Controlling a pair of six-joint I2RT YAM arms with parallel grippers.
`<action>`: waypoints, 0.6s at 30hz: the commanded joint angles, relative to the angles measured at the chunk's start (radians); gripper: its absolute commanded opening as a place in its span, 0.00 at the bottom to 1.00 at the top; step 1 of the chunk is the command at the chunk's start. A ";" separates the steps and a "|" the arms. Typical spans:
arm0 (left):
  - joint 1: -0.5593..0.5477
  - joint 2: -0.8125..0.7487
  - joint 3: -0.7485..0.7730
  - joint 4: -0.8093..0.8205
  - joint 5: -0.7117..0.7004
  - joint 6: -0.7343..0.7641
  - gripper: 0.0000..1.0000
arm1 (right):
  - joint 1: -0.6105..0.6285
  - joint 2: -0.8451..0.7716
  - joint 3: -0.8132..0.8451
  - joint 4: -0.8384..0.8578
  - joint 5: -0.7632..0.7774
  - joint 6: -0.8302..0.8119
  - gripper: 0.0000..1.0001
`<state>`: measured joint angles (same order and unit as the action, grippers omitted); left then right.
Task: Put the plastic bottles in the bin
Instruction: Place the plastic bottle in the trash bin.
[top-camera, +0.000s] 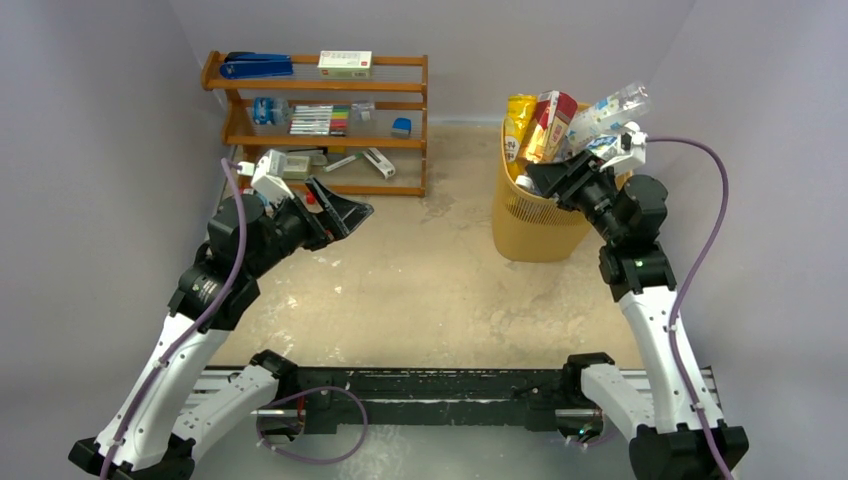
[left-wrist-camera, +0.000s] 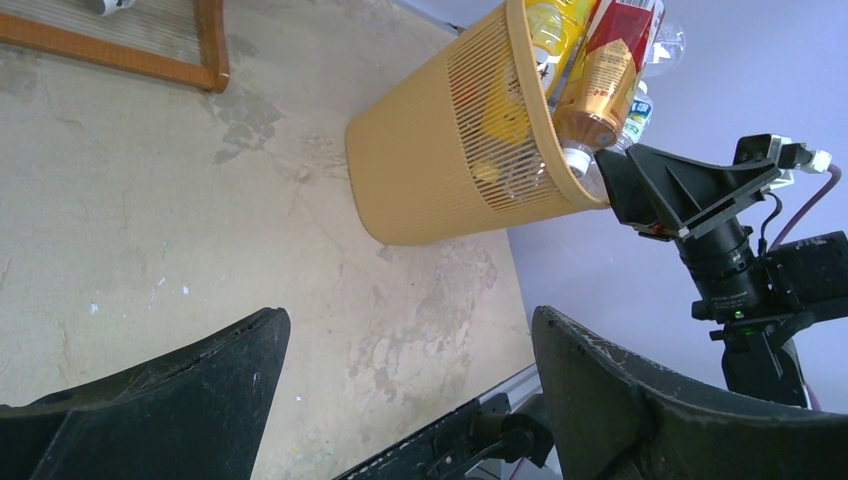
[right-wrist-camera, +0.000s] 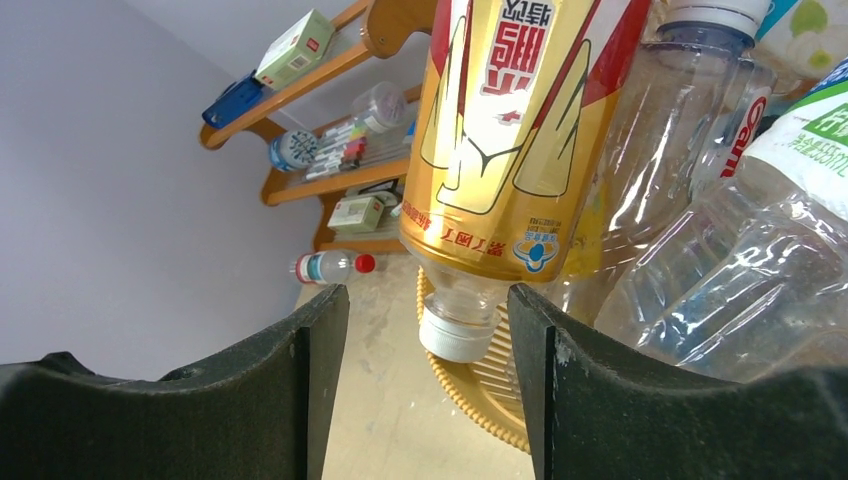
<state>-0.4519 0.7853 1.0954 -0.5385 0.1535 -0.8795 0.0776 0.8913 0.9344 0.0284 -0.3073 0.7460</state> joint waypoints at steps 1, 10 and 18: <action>0.005 0.002 0.003 0.044 0.002 0.003 0.92 | -0.002 -0.005 0.095 -0.023 -0.010 -0.025 0.64; 0.005 0.053 -0.015 0.037 -0.024 -0.017 0.92 | -0.001 -0.061 0.148 -0.114 0.044 -0.073 0.71; 0.004 0.140 -0.039 0.022 -0.140 -0.025 0.94 | -0.001 -0.028 0.230 -0.075 -0.140 -0.130 0.71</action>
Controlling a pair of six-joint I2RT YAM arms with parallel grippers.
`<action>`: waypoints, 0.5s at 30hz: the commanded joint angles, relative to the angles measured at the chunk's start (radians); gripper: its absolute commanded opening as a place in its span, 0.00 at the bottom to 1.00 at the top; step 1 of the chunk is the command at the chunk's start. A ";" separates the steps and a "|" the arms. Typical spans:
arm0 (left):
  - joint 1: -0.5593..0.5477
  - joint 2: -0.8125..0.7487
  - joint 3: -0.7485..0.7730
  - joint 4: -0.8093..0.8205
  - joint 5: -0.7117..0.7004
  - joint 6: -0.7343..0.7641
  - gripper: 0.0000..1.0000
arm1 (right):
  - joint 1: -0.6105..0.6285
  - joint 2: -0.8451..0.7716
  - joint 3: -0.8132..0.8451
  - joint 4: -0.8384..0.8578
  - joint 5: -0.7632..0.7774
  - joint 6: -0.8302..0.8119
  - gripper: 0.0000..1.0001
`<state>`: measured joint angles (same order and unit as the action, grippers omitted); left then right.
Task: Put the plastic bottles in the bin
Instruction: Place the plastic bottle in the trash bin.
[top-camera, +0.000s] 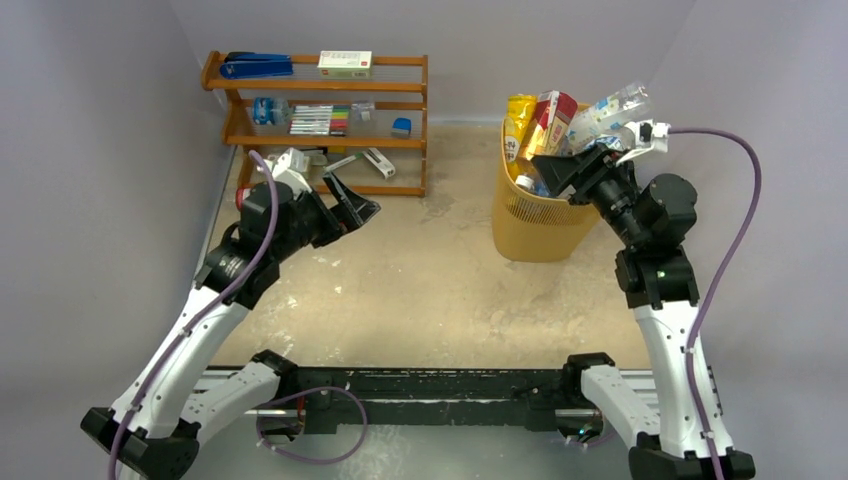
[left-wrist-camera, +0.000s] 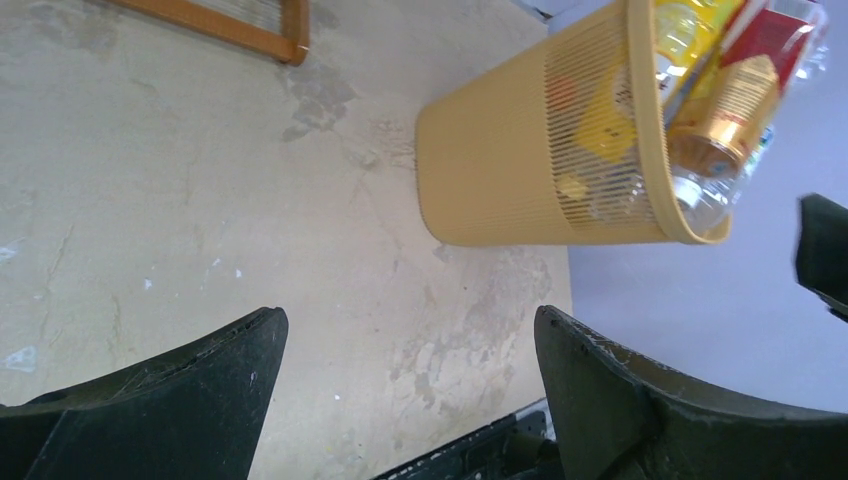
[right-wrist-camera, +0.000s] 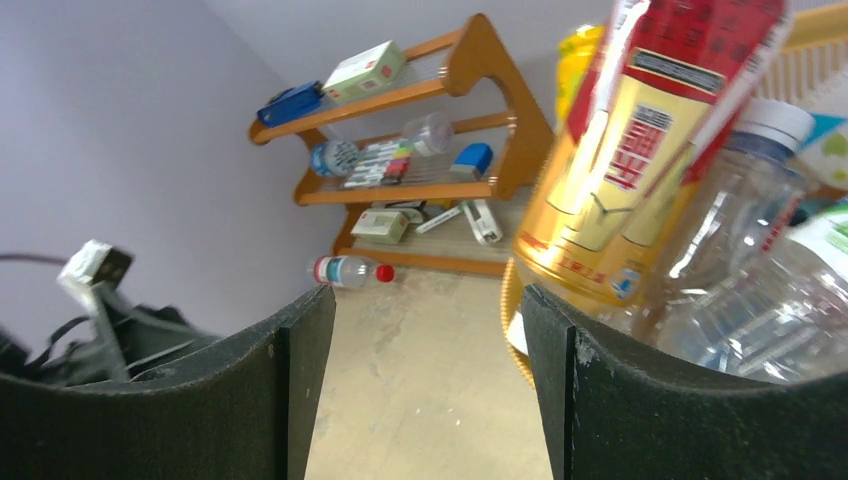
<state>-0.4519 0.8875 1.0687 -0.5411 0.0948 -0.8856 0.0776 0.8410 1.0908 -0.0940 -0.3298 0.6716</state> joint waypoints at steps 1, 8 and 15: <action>0.005 0.051 -0.014 0.029 -0.103 -0.020 0.94 | -0.001 0.036 0.089 0.048 -0.166 -0.073 0.72; 0.026 0.146 -0.008 0.045 -0.288 -0.036 0.99 | 0.003 0.078 0.087 0.087 -0.430 -0.112 0.87; 0.134 0.307 0.035 0.059 -0.291 -0.048 0.99 | 0.022 0.054 0.111 0.046 -0.540 -0.176 1.00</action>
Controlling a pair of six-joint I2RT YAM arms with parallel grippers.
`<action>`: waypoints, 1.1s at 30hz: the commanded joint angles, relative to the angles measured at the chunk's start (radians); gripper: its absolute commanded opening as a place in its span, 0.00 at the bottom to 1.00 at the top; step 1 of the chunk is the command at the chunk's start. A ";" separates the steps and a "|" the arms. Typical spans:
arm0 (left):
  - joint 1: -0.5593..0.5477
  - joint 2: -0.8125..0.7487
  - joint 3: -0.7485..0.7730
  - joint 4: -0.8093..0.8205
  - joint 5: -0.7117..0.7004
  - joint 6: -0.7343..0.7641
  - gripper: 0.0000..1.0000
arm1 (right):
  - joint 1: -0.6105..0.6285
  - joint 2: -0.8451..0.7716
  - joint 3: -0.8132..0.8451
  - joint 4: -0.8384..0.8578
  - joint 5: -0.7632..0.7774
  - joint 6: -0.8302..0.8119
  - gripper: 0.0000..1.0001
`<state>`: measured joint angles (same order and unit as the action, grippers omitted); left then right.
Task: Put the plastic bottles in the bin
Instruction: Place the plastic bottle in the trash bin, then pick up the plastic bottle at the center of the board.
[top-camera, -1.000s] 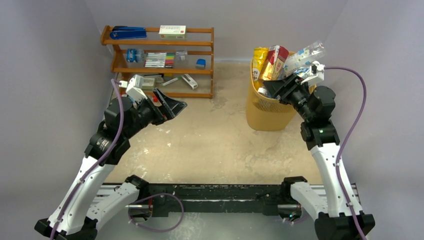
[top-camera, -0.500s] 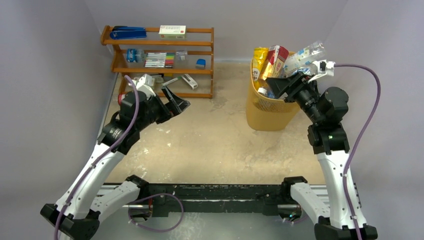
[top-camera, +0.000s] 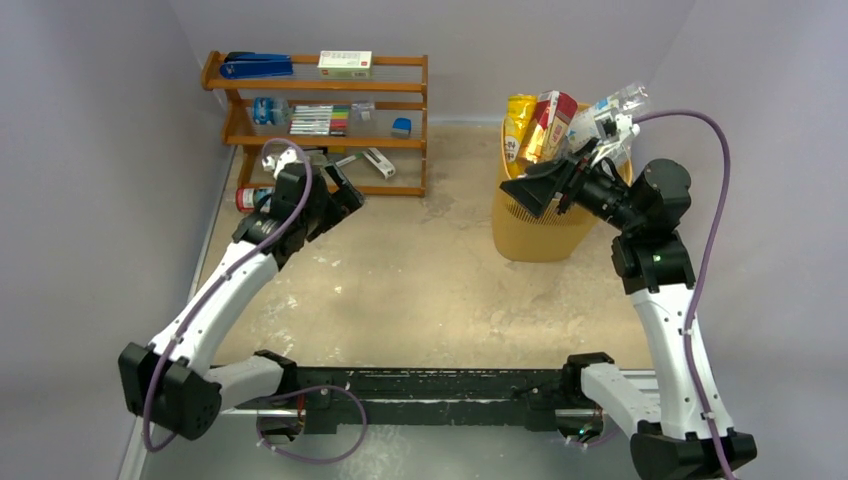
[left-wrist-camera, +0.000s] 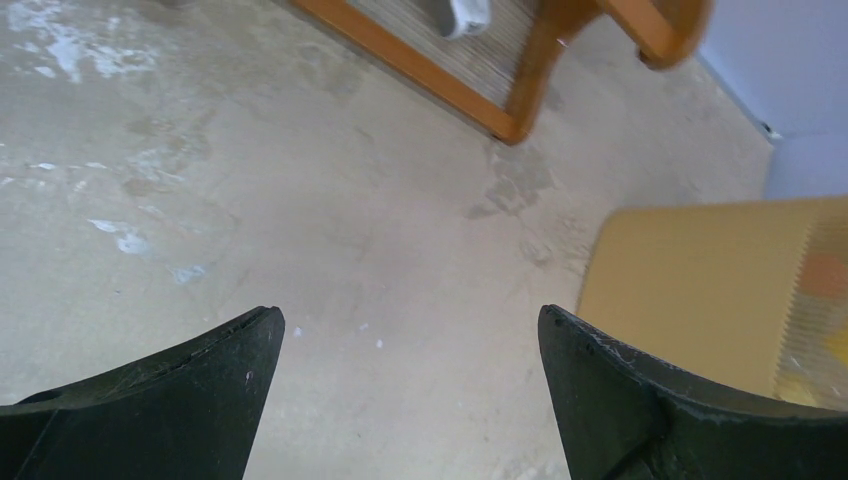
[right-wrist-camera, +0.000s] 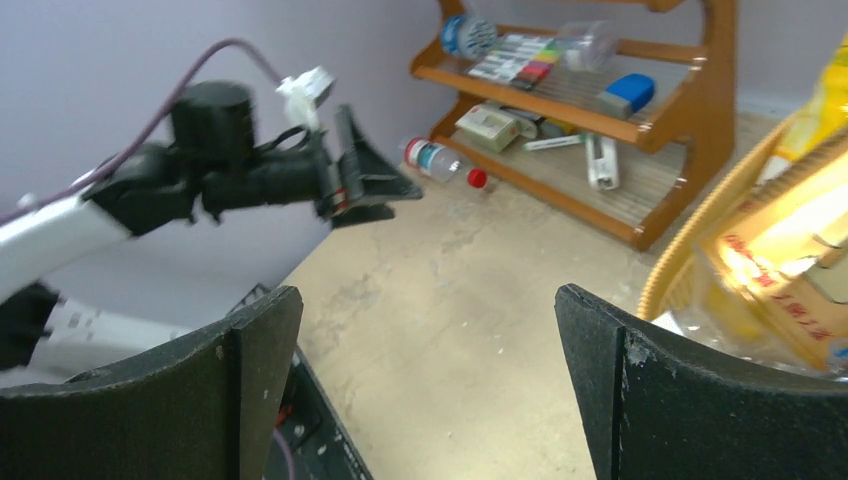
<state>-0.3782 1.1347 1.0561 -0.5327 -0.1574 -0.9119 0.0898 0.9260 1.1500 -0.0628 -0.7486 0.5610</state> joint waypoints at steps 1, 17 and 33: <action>0.080 0.077 0.048 0.059 -0.039 -0.023 0.99 | 0.010 -0.036 0.063 0.005 -0.133 -0.074 1.00; 0.432 0.305 0.018 0.233 0.060 -0.068 1.00 | 0.019 -0.069 0.170 -0.098 -0.292 -0.147 1.00; 0.619 0.559 0.093 0.324 0.060 -0.189 1.00 | 0.019 -0.090 0.088 -0.057 -0.299 -0.140 1.00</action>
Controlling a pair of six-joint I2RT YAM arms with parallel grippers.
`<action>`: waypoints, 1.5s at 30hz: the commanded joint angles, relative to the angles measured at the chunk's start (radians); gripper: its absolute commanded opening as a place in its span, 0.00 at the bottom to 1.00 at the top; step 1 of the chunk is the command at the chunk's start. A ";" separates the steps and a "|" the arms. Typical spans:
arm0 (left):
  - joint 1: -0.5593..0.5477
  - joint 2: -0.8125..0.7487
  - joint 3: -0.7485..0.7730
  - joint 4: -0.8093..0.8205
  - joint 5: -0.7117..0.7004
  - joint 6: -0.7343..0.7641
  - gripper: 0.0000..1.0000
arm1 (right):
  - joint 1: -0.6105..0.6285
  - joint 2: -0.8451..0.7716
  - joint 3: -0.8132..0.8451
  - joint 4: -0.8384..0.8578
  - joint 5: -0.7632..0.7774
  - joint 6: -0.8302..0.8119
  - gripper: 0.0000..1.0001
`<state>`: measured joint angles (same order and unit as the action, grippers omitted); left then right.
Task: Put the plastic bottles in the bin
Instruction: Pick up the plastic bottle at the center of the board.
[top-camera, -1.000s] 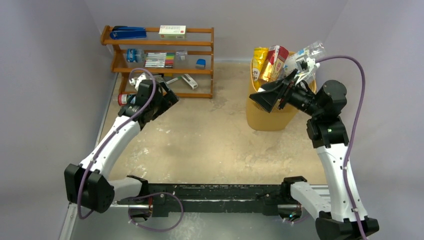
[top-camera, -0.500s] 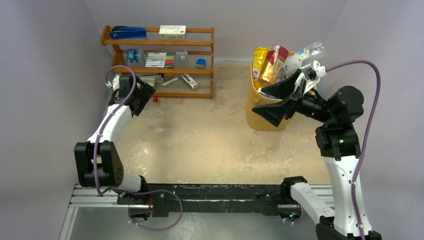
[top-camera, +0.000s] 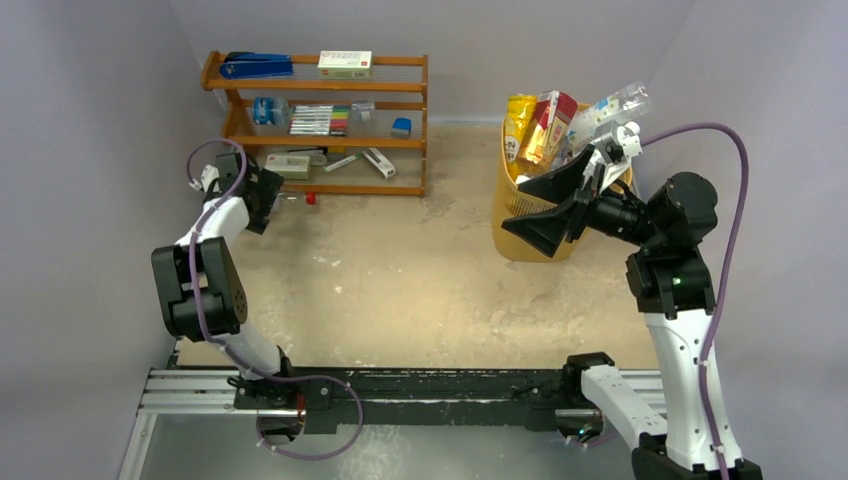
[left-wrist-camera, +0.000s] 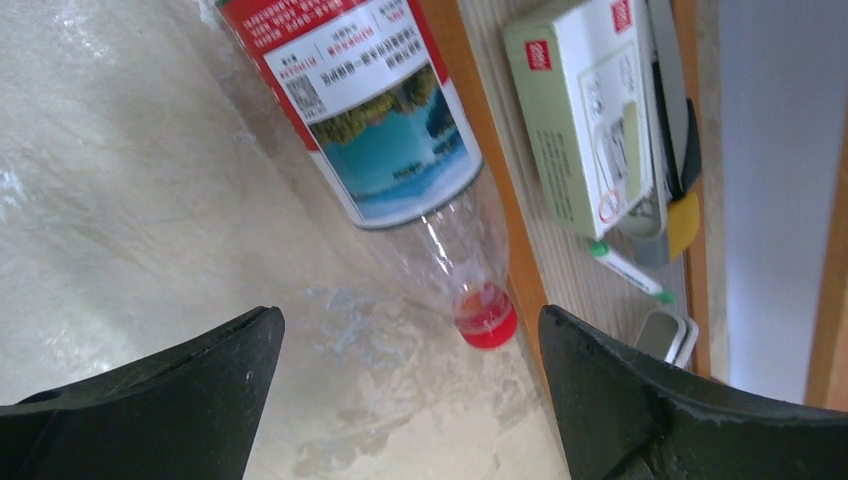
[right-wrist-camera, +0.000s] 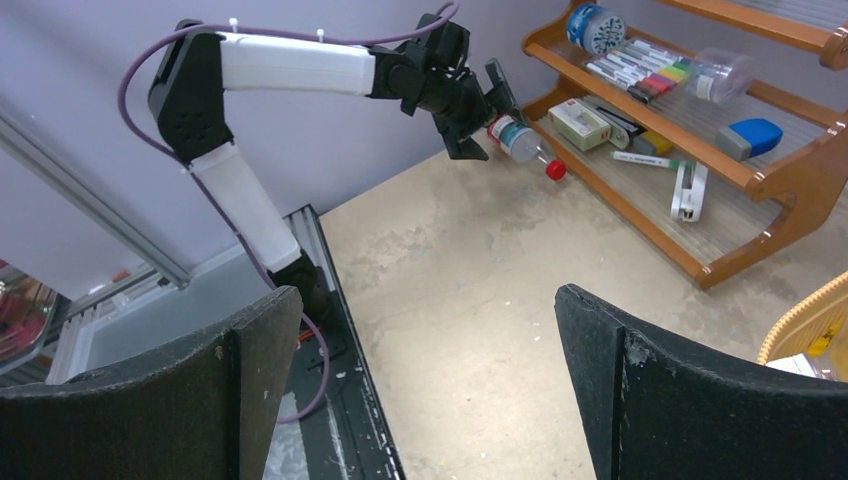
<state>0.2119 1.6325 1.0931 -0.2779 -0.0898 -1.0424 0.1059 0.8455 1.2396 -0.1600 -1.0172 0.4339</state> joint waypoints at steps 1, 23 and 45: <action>0.032 0.085 0.068 0.071 -0.009 -0.059 1.00 | 0.004 -0.009 -0.004 0.040 -0.030 -0.014 1.00; 0.066 0.211 0.043 0.217 0.045 -0.089 0.57 | 0.006 0.020 -0.053 0.091 -0.028 0.003 0.99; -0.181 -0.331 -0.128 0.084 0.203 0.027 0.60 | 0.203 0.367 0.526 -0.198 0.233 -0.084 1.00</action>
<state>0.0681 1.3727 0.9504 -0.1555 0.0784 -1.0668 0.1528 1.1091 1.6234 -0.2810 -0.9543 0.3927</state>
